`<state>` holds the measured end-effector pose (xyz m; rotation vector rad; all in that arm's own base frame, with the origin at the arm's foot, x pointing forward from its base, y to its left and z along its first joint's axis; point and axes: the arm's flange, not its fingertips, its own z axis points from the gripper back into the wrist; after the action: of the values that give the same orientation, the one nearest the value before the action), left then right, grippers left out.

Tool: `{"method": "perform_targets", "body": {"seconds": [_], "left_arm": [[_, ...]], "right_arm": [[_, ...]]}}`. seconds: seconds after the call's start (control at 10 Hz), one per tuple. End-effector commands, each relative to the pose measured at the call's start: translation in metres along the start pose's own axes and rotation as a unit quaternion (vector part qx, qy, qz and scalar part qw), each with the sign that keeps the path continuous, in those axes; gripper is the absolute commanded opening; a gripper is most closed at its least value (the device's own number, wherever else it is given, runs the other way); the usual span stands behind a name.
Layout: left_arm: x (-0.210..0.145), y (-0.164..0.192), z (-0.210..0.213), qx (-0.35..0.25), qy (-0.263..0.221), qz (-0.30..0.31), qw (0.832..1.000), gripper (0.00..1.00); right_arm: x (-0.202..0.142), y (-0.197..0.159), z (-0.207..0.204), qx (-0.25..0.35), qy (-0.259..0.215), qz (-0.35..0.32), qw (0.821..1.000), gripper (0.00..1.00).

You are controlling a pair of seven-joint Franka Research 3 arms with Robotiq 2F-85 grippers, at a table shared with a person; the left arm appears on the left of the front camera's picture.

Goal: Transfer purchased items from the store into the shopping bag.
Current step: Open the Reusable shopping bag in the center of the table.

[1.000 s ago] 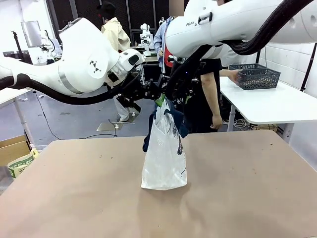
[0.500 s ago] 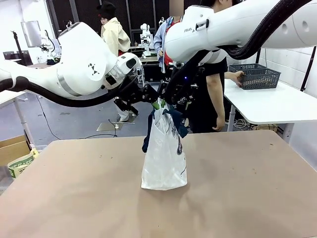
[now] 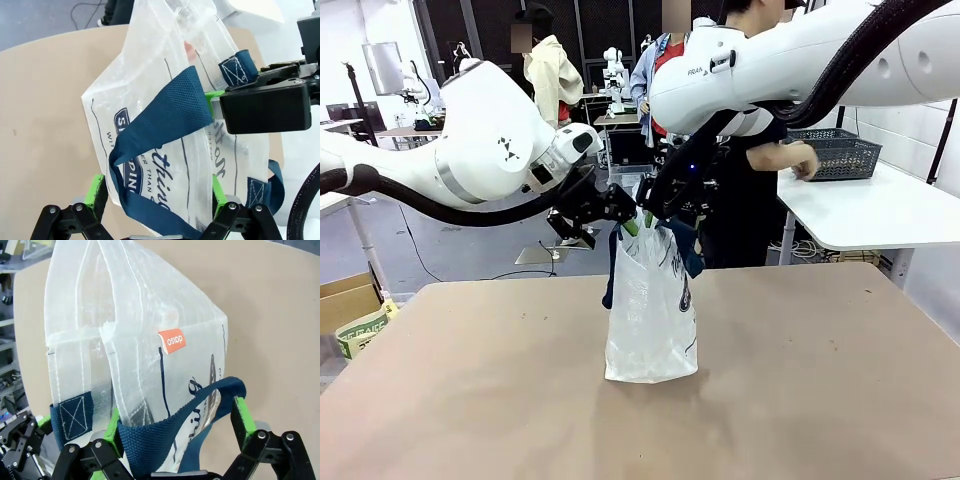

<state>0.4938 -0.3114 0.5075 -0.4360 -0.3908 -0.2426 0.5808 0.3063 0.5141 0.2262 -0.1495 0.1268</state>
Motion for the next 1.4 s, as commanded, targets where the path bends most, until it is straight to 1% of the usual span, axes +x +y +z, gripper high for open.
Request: {"method": "perform_targets", "body": {"seconds": [0.0, 0.1, 0.2, 0.3, 0.4, 0.7, 0.8, 1.1, 1.3], "left_arm": [[0.002, 0.004, -0.005, 0.004, 0.009, -0.032, 0.999, 1.0], [0.0, 0.0, 0.0, 0.0, 0.0, 0.0, 1.0, 1.0], [0.0, 0.0, 0.0, 0.0, 0.0, 0.0, 1.0, 1.0], [-0.001, 0.0, -0.003, 0.001, 0.003, -0.007, 1.0, 0.81], [0.0, 0.001, -0.002, 0.009, -0.005, -0.005, 1.0, 0.61], [-0.001, 0.005, 0.002, 0.013, -0.006, 0.003, 1.0, 0.02], [-0.002, 0.006, 0.003, 0.015, -0.006, 0.004, 1.0, 0.0], [-0.008, 0.015, 0.014, 0.036, -0.007, 0.005, 0.999, 0.0], [-0.014, 0.022, 0.02, 0.058, 0.008, 0.008, 0.998, 0.0]], "right_arm": [[0.004, 0.003, 0.0, -0.002, 0.01, 0.012, 1.0, 1.0], [0.0, 0.0, 0.0, 0.0, 0.0, 0.0, 1.0, 1.0], [0.0, 0.0, 0.0, 0.0, 0.0, 0.0, 1.0, 1.0], [-0.001, 0.002, -0.001, 0.0, 0.003, 0.003, 1.0, 0.82], [-0.003, 0.003, 0.002, 0.007, -0.002, -0.001, 1.0, 0.63], [-0.012, -0.005, 0.003, -0.001, 0.002, -0.008, 1.0, 0.08], [-0.015, -0.007, 0.002, 0.0, 0.004, -0.007, 1.0, 0.0], [-0.035, -0.022, 0.011, -0.033, 0.018, 0.018, 0.999, 0.0], [-0.051, -0.037, 0.021, -0.044, 0.02, 0.041, 0.998, 0.0]]}}
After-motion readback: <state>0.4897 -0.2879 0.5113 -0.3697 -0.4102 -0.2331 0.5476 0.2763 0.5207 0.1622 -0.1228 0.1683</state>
